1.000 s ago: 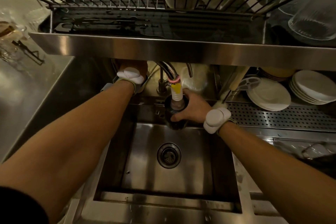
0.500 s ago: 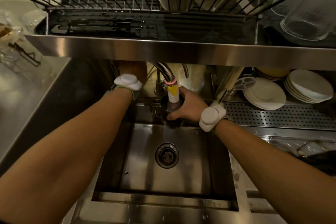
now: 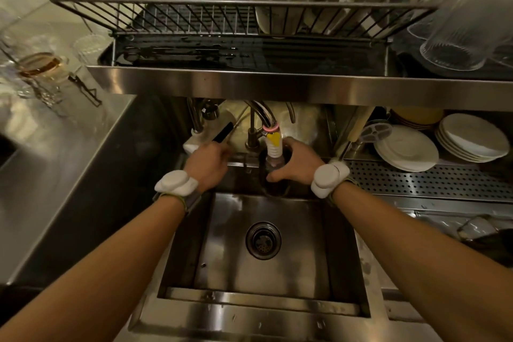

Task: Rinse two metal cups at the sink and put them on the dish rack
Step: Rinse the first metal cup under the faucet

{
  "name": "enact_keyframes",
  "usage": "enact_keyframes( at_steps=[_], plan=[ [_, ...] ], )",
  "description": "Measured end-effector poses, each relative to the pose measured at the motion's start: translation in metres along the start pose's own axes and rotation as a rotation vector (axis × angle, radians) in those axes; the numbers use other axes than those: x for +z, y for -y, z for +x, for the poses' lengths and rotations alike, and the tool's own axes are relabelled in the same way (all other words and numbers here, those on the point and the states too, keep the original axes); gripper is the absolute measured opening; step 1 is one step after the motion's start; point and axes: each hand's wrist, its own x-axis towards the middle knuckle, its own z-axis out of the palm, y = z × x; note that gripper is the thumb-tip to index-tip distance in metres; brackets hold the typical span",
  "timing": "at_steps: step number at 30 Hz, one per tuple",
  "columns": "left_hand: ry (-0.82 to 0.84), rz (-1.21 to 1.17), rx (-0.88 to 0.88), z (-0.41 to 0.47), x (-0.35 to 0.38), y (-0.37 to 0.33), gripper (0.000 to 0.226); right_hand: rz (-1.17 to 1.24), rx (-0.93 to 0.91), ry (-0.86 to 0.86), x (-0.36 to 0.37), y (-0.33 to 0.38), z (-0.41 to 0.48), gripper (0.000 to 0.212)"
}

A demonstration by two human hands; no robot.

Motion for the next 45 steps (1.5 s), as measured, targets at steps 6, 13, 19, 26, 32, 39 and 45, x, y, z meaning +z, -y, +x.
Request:
enact_keyframes(
  at_steps=[6,13,19,26,32,39,45],
  plan=[
    [0.049,-0.012,-0.060,-0.010,0.001,0.008,0.028,-0.032,0.035,0.062,-0.007,-0.001,0.004,0.076],
    [0.088,-0.007,-0.113,-0.016,0.000,0.022,0.028,-0.071,0.016,0.102,-0.006,0.004,0.009,0.078],
    [0.084,-0.009,-0.116,-0.016,-0.003,0.023,0.028,-0.076,-0.021,0.106,-0.005,0.007,0.010,0.069],
    [0.117,0.013,-0.098,-0.016,-0.001,0.021,0.028,-0.014,-0.032,0.098,-0.005,0.009,0.007,0.078],
    [0.139,0.013,-0.094,-0.015,-0.003,0.020,0.028,0.013,0.002,0.049,-0.008,0.006,0.007,0.082],
    [0.165,0.022,-0.114,-0.018,-0.004,0.022,0.029,0.011,-0.007,0.048,-0.010,0.007,0.009,0.076],
    [0.169,0.008,-0.124,-0.021,-0.007,0.025,0.029,-0.057,0.017,0.116,-0.020,0.005,0.009,0.076]
  ],
)
